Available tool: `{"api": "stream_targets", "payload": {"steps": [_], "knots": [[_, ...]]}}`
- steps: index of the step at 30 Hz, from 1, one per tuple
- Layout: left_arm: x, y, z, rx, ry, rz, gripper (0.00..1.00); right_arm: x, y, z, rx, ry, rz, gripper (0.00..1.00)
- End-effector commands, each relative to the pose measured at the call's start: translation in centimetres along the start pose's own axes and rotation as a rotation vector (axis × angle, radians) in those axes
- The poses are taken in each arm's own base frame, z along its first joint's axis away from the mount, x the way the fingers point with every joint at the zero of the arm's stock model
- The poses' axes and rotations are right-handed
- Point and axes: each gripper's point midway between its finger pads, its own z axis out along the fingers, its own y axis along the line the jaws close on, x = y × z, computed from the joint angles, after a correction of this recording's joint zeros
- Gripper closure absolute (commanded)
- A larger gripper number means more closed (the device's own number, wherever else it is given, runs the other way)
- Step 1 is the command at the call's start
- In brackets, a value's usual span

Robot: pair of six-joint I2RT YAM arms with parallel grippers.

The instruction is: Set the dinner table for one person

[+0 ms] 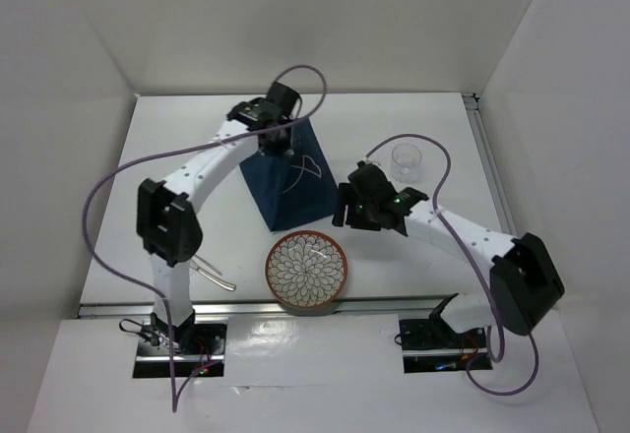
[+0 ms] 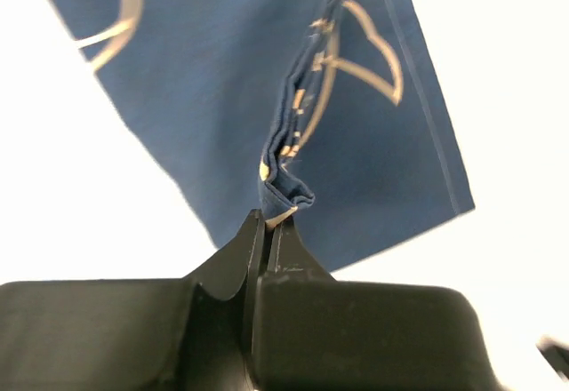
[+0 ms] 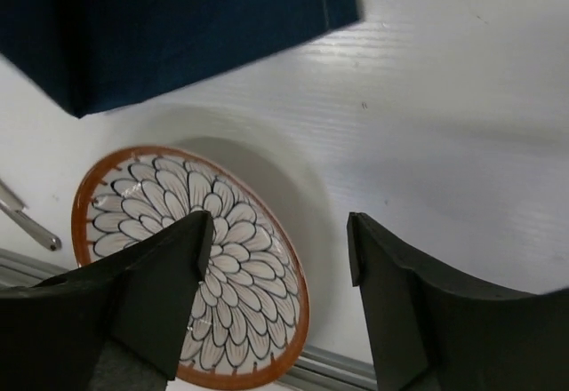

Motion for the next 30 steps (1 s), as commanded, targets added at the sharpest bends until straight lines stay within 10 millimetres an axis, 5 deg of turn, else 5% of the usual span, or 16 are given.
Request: {"api": "stream_targets", "payload": {"steps": [1, 7, 25, 27, 30], "knots": [[-2.1, 3.0, -4.8, 0.056, -0.079, -0.118, 1.00, -3.3, 1.7, 1.8, -0.028, -0.051, 0.081, 0.29], [-1.0, 5.0, -6.6, 0.127, -0.098, -0.199, 1.00, -3.8, 0.5, 6.2, -0.019, 0.040, 0.231, 0.29], [1.0, 6.8, -6.7, 0.146, -0.076, -0.285, 1.00, -3.6, -1.6, 13.9, 0.020, 0.047, 0.485, 0.36], [0.7, 7.6, -7.0, 0.138, -0.088, -0.300, 1.00, -4.2, -1.8, 14.9, 0.043, 0.036, 0.485, 0.48], [-0.1, 8.8, -7.9, 0.124, -0.104, -0.313, 1.00, -5.8, -2.1, 15.7, 0.119, 0.001, 0.453, 0.97]]}}
